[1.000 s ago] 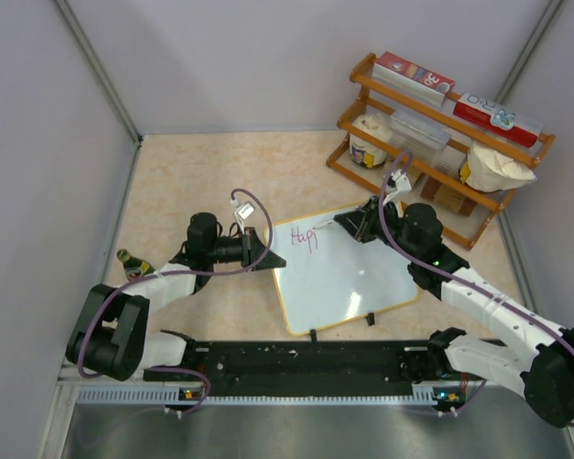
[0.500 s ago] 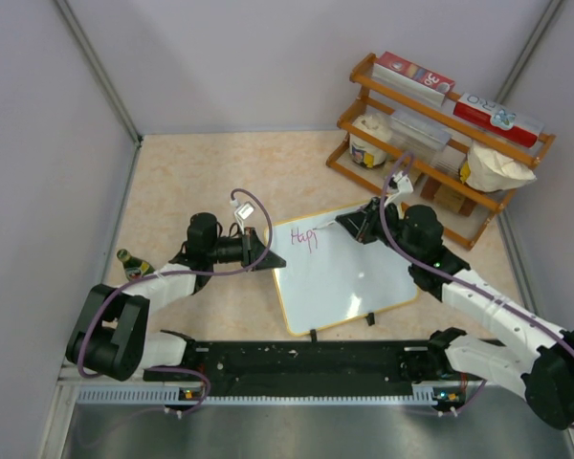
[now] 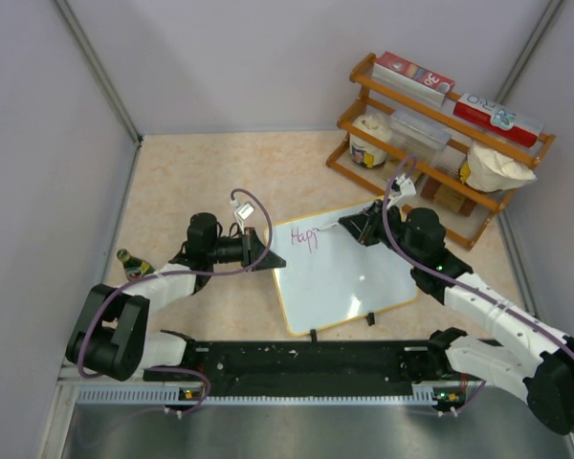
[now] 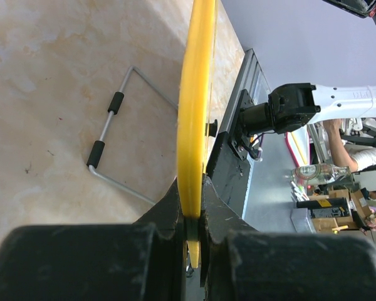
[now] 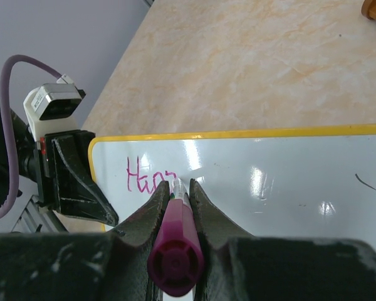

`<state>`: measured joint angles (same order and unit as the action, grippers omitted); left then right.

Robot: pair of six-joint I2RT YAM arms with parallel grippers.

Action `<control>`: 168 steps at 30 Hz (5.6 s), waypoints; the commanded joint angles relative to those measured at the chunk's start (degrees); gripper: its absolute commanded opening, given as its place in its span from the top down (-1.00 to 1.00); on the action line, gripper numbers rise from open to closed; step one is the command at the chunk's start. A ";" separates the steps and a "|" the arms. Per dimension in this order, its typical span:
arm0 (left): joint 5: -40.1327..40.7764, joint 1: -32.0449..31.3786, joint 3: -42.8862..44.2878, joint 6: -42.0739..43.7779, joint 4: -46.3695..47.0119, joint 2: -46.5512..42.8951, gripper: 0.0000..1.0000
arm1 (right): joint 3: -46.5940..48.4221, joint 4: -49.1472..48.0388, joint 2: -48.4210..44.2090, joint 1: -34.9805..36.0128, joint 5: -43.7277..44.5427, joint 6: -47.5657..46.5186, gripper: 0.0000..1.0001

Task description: Write a sentence on the whiteboard

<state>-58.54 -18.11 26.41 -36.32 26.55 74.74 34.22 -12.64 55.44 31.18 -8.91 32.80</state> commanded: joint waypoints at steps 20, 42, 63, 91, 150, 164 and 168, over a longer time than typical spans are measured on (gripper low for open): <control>1.33 -0.61 -0.92 3.62 -1.76 -0.03 1.00 | -3.19 -3.62 0.02 -0.94 -2.87 1.65 1.00; 1.24 -0.61 -1.37 3.18 -0.79 -0.03 1.00 | -0.82 -4.93 -2.62 -4.20 -4.36 3.85 1.00; 1.24 -0.61 -1.89 2.83 -0.09 0.06 1.00 | -1.78 -7.22 0.02 -5.08 -3.75 4.38 1.00; 1.24 -0.61 -1.54 3.18 -0.62 0.23 1.00 | -5.57 -4.41 -3.41 -5.16 -6.74 4.64 1.00; 1.50 -0.61 -1.89 3.44 -0.71 -0.21 1.00 | -1.17 -3.09 -1.47 -5.16 -2.69 3.24 1.00; 1.50 -0.61 -2.24 3.09 0.08 0.06 1.00 | -2.92 -1.42 -1.56 -5.08 -2.26 1.66 1.00; 1.42 -0.61 -2.33 3.00 0.17 0.14 1.00 | -3.63 -0.72 -2.44 -5.16 -2.61 1.13 1.00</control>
<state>-58.46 -18.09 25.69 -36.88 27.70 74.72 31.68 -14.94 54.33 26.70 -12.03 36.53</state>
